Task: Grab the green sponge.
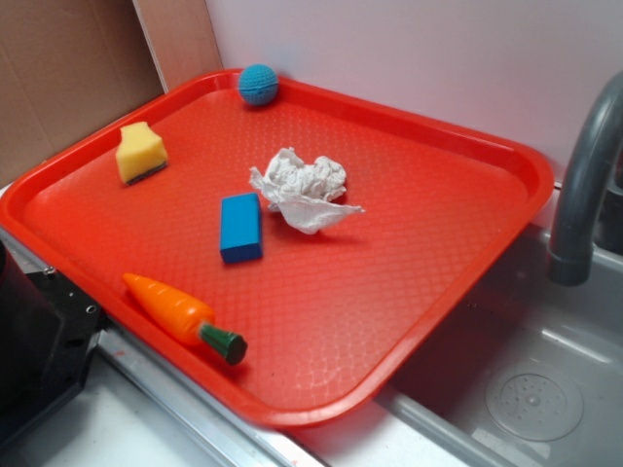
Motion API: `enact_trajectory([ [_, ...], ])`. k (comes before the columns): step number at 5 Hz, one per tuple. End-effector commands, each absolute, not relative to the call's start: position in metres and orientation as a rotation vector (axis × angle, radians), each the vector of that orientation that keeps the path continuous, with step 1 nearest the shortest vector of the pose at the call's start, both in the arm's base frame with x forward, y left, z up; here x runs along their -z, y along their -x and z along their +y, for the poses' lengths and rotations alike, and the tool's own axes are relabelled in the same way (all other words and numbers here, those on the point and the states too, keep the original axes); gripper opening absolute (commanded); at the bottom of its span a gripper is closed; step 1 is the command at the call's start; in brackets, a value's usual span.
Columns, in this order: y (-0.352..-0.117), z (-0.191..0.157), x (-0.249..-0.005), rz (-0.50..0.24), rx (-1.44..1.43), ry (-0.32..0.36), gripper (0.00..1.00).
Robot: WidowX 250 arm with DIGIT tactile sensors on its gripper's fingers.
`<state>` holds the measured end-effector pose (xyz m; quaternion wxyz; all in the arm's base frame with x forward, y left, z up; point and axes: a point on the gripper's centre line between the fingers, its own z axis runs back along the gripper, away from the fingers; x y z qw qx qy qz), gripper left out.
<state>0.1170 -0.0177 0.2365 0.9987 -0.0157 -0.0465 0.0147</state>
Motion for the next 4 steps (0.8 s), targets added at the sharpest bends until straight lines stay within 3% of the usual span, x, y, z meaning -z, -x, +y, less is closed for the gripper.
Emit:
enact_trajectory([
  [1,-0.117,-0.018,-0.236,-0.093,-0.03,0.031,1.0],
  [2,-0.147,0.028,-0.186,0.022,-0.165,-0.116,1.0],
  [3,-0.177,0.055,-0.145,-0.014,-0.407,-0.032,1.0],
  [4,-0.191,0.08,-0.135,-0.068,-0.656,0.023,1.0],
])
